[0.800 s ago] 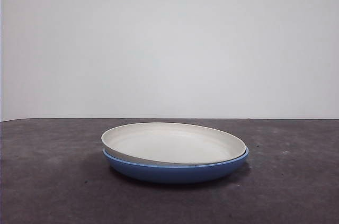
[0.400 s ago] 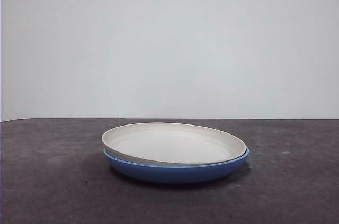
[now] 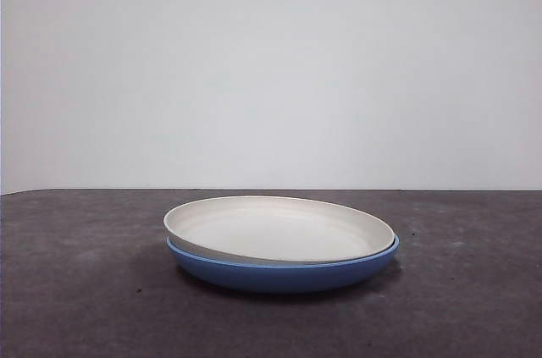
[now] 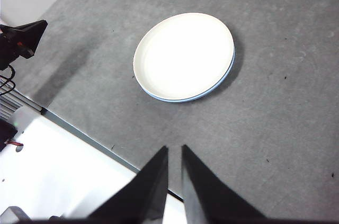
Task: Pick up the white plate, put it on the blue plate, put it on desk
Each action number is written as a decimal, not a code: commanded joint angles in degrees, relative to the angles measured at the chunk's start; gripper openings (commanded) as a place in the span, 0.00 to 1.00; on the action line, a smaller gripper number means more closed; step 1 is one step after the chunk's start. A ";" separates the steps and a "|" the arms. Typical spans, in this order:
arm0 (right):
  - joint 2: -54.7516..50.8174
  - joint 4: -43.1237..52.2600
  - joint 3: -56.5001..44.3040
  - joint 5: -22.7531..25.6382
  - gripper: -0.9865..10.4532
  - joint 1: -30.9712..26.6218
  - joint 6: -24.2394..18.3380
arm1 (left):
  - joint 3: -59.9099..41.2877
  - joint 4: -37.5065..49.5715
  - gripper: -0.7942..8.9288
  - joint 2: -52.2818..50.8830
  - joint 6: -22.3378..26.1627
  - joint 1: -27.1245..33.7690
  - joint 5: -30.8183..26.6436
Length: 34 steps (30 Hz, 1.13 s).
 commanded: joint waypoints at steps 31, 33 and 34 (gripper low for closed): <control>-21.00 64.04 -54.84 11.41 0.12 -23.63 -13.55 | -1.20 0.87 0.11 -0.04 0.79 0.07 -0.17; -21.20 64.02 -56.41 11.43 0.12 -23.89 -13.55 | -1.20 0.87 0.11 -0.04 0.79 0.07 -0.17; -21.20 63.95 -57.11 11.43 0.12 -23.93 -13.55 | -1.20 0.85 0.11 -0.04 0.79 0.07 -0.17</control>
